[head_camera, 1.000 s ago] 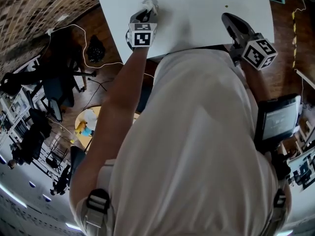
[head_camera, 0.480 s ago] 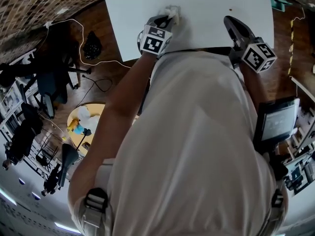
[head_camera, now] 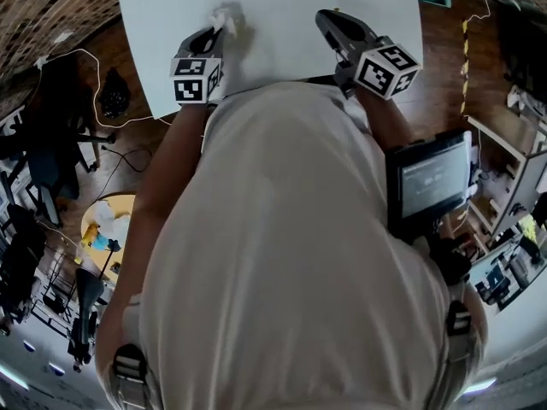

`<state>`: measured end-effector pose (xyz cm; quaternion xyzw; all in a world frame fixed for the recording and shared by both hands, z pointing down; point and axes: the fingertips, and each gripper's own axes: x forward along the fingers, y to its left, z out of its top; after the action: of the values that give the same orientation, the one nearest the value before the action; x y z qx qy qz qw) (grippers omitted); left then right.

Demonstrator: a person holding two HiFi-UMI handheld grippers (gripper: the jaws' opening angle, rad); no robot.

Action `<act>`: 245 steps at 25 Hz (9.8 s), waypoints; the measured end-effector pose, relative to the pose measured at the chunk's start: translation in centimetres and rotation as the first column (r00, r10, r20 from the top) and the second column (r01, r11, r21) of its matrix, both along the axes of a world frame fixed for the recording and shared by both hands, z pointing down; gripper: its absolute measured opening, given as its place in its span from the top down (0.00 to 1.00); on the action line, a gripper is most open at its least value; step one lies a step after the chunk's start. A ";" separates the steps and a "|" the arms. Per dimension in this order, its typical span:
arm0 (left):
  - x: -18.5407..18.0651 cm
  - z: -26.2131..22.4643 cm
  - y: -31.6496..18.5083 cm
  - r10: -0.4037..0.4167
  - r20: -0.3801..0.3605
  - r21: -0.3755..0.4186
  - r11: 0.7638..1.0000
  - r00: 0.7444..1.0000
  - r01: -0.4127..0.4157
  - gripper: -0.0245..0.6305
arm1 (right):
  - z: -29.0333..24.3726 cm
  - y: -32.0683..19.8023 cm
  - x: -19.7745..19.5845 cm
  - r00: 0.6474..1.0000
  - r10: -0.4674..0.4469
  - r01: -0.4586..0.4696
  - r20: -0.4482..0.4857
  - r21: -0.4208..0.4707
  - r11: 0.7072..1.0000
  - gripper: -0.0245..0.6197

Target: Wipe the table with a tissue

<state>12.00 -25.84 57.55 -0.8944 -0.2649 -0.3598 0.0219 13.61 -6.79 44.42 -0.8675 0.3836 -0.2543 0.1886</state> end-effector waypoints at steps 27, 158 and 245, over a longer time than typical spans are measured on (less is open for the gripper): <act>10.6 0.2 1.6 -0.222 -0.003 0.105 0.970 0.975 0.221 0.88 | 0.3 10.8 3.4 0.998 -0.038 0.036 0.058 0.039 0.999 0.95; 15.5 1.9 14.0 -0.465 0.449 -0.300 0.725 0.763 0.619 0.89 | 0.6 24.0 3.5 0.966 0.227 -0.246 0.126 0.167 0.955 0.95; 10.9 2.9 25.5 -0.063 0.468 0.008 0.998 0.881 0.067 0.89 | 1.4 31.6 5.1 0.984 0.104 -0.136 0.144 0.237 0.962 0.95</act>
<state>22.89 -0.37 60.42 -0.7896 -0.2336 -0.5644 -0.0585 18.70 24.78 45.83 -0.8407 0.3456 -0.2488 0.3344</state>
